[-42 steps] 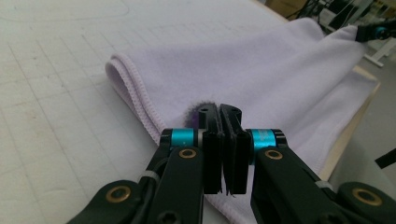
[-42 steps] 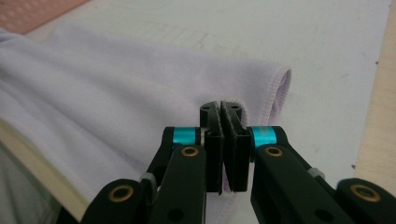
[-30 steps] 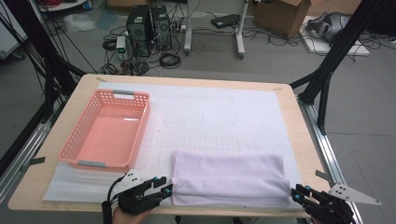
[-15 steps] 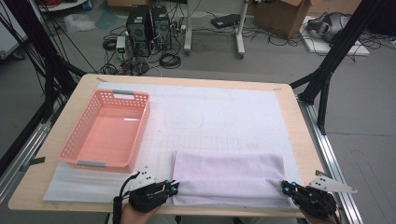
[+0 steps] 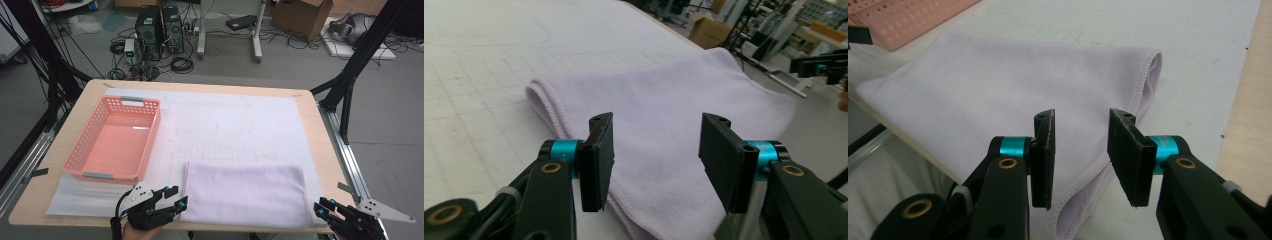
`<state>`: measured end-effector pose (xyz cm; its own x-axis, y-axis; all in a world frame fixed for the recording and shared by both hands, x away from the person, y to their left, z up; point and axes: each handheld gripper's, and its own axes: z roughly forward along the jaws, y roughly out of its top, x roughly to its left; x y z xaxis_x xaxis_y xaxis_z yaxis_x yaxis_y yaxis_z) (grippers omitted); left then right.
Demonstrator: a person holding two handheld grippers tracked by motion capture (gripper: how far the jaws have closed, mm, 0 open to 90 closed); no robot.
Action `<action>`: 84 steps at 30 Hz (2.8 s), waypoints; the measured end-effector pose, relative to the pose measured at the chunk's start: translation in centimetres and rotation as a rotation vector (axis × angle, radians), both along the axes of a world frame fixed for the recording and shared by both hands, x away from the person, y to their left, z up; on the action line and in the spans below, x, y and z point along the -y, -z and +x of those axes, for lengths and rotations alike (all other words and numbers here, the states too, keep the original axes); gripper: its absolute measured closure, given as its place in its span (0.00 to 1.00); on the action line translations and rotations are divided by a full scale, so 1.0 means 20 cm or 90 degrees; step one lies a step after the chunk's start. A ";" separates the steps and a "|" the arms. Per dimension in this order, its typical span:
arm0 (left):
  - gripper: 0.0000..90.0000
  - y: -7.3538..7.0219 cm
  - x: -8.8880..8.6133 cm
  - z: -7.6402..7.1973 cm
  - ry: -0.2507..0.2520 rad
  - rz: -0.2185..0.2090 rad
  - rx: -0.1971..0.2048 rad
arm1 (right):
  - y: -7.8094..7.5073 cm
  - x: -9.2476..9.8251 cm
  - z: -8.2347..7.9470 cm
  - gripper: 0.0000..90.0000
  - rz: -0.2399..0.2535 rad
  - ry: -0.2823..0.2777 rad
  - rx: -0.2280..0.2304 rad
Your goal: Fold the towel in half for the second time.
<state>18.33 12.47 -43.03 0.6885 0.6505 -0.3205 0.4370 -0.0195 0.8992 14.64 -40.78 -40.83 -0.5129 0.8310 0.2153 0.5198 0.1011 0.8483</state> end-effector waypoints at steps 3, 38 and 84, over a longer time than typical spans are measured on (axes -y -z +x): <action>0.53 0.02 0.01 0.05 -0.030 0.015 -0.014 | 0.02 -0.03 0.03 0.70 -0.022 0.001 -0.006; 0.93 0.06 0.15 0.53 -0.033 0.088 -0.102 | 0.12 -0.09 0.55 0.96 -0.034 0.019 -0.050; 0.90 0.06 0.24 0.69 -0.086 0.133 -0.046 | 0.17 -0.12 0.76 0.89 -0.085 0.026 -0.039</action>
